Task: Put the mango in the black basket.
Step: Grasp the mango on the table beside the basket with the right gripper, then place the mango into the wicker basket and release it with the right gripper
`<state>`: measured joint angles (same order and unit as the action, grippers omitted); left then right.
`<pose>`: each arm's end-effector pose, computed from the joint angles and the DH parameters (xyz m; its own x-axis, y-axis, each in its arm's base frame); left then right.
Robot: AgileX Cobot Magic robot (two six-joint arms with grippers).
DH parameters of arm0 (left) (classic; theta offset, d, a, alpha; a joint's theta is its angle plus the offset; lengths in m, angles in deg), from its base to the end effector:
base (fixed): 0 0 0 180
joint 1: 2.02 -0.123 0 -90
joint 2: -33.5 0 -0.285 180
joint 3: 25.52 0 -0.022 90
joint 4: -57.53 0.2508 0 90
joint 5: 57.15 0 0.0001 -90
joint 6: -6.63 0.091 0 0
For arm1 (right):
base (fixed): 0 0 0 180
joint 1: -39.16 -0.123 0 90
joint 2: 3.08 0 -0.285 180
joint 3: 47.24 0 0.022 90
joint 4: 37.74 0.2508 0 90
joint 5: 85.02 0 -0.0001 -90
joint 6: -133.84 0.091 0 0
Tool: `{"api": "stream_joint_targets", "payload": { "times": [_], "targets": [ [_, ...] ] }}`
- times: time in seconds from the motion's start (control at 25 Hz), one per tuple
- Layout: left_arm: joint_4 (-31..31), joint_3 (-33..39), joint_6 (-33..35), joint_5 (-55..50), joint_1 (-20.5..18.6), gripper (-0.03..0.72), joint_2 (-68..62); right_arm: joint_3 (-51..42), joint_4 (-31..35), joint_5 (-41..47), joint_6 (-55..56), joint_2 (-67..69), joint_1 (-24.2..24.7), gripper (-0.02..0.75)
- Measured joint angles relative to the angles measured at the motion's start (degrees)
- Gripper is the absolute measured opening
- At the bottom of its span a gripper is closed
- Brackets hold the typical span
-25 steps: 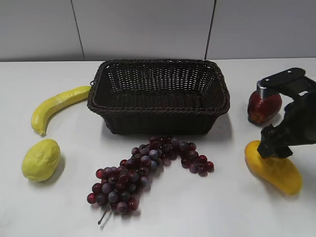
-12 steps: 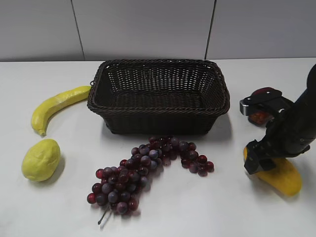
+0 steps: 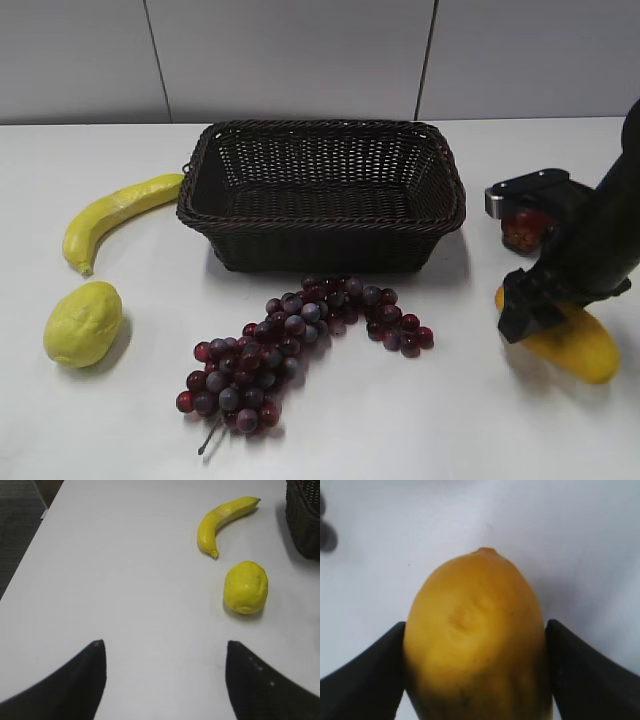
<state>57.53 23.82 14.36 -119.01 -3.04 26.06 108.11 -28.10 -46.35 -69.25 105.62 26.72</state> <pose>-0.0050 -0.0001 0.2720 -0.4773 0.1260 -0.8697 0.0468 0.9919 0.1180 0.2928 0.0744 0.1472 -0.8694 -0.4646 -0.1681 -0.4795 0.8754 0.0607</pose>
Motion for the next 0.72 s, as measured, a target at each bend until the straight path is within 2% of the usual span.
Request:
{"api": "stream_joint_targets", "payload": {
  "times": [0.16,0.32,0.52,0.72],
  "targets": [
    [0.0,0.0,0.0,0.0,0.0,0.555,0.0,7.95,0.23,7.67,0.0,-4.29,0.0,0.593],
    [0.0,0.0,0.0,0.0,0.0,0.555,0.0,17.02,4.21,8.82,0.0,-6.5,-0.27,0.593],
    [0.0,0.0,0.0,0.0,0.0,0.555,0.0,24.5,6.29,1.49,0.0,-4.51,-4.81,0.593],
    [0.0,0.0,0.0,0.0,0.0,0.555,0.0,29.5,6.42,-6.55,0.0,3.74,-10.58,0.593]
  ]
}}
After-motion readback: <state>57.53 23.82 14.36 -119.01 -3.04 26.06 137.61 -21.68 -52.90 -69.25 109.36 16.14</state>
